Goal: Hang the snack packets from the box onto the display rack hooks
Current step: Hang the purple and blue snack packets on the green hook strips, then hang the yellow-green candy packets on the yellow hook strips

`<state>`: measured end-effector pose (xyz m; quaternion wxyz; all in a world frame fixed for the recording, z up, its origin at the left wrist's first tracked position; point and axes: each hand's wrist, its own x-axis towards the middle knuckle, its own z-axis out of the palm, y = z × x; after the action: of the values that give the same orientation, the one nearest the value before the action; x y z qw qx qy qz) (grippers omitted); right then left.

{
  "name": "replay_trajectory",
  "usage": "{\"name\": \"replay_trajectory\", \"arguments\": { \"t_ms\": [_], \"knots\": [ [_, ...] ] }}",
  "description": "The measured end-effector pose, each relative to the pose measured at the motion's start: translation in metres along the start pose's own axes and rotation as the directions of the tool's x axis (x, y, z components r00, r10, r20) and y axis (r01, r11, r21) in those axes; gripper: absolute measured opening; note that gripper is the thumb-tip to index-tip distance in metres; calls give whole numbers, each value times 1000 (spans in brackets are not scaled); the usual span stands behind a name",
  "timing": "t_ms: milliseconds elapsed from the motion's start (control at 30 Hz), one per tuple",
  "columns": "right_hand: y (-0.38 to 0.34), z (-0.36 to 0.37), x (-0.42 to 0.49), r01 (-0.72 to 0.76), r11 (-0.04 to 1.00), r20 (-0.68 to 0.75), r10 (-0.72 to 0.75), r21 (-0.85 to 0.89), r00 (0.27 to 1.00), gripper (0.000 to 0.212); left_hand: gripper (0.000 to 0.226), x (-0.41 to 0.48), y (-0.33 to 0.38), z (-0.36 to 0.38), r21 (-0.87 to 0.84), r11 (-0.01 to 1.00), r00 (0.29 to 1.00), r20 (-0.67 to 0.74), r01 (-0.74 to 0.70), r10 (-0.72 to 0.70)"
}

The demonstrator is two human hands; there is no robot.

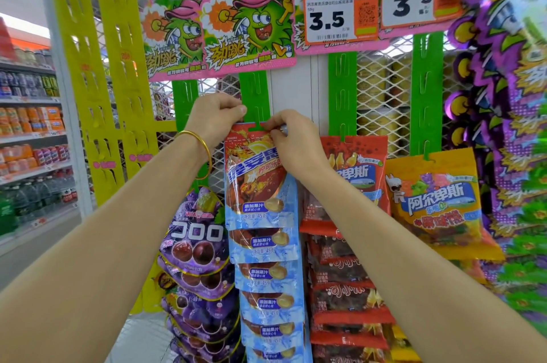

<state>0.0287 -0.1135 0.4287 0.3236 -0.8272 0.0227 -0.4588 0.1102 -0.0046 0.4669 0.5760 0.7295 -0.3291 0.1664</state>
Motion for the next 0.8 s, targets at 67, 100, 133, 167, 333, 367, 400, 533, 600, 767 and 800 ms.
{"name": "replay_trajectory", "arguments": {
  "t_ms": [67,100,133,167,333,367,400,533,600,767,800],
  "knots": [
    [2,0,-2,27,1000,-18,-27,-8,999,18,7,-3,0,0,3,1000,1000,-15,-13,14],
    [3,0,-3,39,999,-31,-40,-11,999,17,9,-6,0,1,17,1000,999,-25,-26,27],
    [4,0,-4,46,999,-44,-47,-14,998,16,13,-9,-2,1,35,999,998,-38,-41,42],
    [5,-1,-5,48,999,-51,-49,-21,997,16,16,-12,-3,1,47,997,997,-53,-56,58],
    [6,-9,-20,91,988,-143,-109,-128,984,15,33,-39,-18,5,108,978,975,-120,-176,189],
    [5,-11,-25,101,982,-171,-129,-161,977,16,37,-45,-22,5,122,973,968,-133,-196,211],
    [4,-14,-29,113,977,-188,-147,-180,971,17,42,-51,-26,4,143,968,963,-144,-208,228],
    [2,-23,-60,184,976,-171,-201,-114,965,19,45,-90,-42,-2,194,949,937,-200,-250,288],
    [3,-28,-88,191,981,-120,-193,-24,974,17,39,-126,-51,-2,165,943,919,-228,-289,321],
    [32,-20,-194,102,985,172,-125,139,977,19,25,-251,-112,12,84,968,942,-224,-236,249],
    [43,-14,-216,52,986,236,-89,159,968,19,24,-275,-129,18,82,980,960,-203,-182,195]
  ]
}}
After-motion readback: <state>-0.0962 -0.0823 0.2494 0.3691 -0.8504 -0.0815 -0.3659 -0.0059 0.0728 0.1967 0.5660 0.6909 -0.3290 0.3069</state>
